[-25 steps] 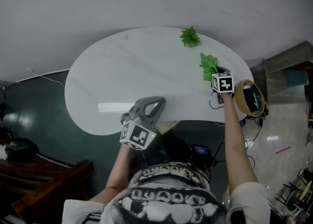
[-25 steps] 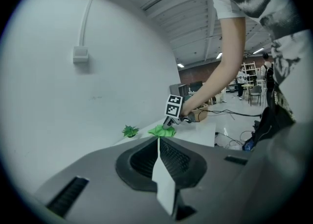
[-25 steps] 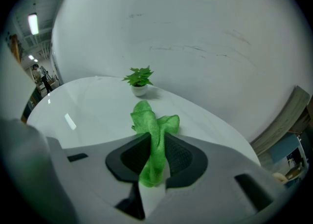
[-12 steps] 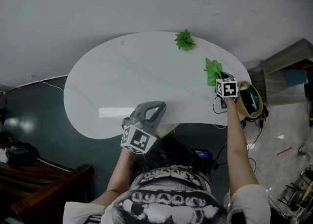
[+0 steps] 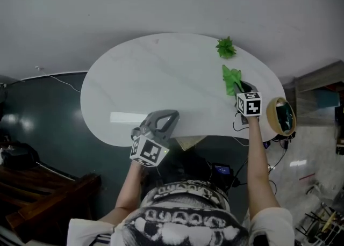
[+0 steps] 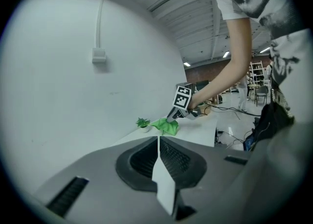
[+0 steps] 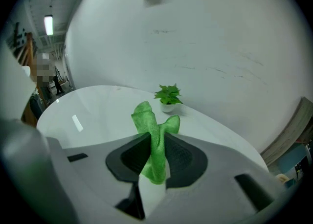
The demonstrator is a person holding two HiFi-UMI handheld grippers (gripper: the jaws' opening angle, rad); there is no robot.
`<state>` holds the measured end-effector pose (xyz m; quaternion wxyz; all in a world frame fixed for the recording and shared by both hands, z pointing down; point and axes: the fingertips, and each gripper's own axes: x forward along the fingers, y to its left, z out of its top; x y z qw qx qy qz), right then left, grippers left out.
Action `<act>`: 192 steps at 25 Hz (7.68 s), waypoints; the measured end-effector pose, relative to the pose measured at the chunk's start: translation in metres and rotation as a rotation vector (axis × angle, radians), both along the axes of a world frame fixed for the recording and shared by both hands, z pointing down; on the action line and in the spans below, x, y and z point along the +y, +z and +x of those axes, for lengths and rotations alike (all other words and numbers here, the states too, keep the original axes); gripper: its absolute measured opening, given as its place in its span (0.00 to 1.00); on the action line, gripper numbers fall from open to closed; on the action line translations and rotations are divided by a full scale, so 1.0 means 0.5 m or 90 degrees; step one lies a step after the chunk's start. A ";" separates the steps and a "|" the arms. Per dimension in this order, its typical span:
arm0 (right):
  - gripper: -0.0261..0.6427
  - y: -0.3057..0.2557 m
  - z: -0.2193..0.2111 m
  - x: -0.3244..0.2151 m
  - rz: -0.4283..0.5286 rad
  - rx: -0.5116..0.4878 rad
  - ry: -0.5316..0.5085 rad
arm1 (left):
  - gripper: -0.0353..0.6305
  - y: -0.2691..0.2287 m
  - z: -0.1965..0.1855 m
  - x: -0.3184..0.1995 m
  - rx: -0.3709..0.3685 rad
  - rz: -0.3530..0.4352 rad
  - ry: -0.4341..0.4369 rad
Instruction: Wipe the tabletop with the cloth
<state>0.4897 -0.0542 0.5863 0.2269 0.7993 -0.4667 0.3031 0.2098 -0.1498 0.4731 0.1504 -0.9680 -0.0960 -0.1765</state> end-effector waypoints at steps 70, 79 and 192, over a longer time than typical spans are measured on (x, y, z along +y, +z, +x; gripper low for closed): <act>0.17 0.081 -0.324 -0.133 0.000 -0.092 -0.050 | 0.07 0.015 -0.127 -0.088 -0.017 0.004 -0.003; 0.17 0.077 -0.121 0.153 -0.015 -0.071 0.055 | 0.07 0.010 0.047 0.094 -0.002 0.006 0.056; 0.17 0.127 -0.246 0.519 -0.031 -0.083 0.111 | 0.07 -0.008 -0.128 0.398 -0.007 0.022 0.045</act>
